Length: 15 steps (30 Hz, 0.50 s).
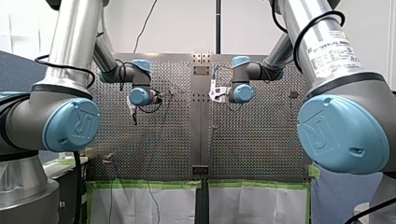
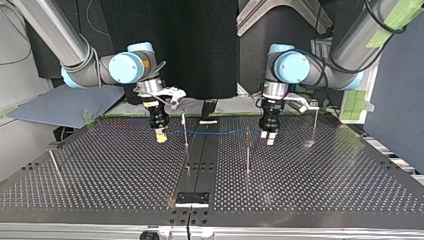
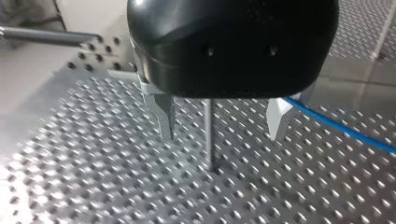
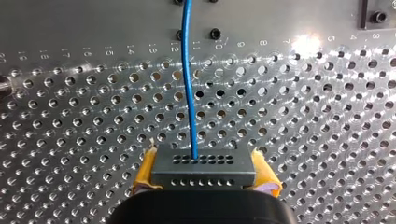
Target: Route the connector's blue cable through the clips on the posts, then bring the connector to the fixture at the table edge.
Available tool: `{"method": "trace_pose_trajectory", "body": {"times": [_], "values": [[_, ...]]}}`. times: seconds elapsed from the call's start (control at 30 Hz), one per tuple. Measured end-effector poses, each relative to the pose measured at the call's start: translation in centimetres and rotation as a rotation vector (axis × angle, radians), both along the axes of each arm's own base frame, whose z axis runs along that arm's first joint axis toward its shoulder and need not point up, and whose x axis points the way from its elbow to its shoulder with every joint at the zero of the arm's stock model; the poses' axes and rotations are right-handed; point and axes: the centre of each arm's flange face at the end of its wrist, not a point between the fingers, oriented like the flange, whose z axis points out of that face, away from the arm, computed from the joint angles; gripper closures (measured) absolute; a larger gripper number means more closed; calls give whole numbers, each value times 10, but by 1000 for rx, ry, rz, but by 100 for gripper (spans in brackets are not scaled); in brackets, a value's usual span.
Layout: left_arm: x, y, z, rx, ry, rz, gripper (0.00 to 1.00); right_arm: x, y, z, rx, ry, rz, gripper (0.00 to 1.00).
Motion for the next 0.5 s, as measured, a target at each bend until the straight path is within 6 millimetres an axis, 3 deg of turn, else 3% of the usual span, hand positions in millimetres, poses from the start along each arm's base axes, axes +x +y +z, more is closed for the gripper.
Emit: {"method": "trace_pose_trajectory", "body": {"times": [0.5], "values": [[-37, -10, -6, -26, 52, -42, 3, 0, 0, 0, 2, 1, 1, 100]]}}
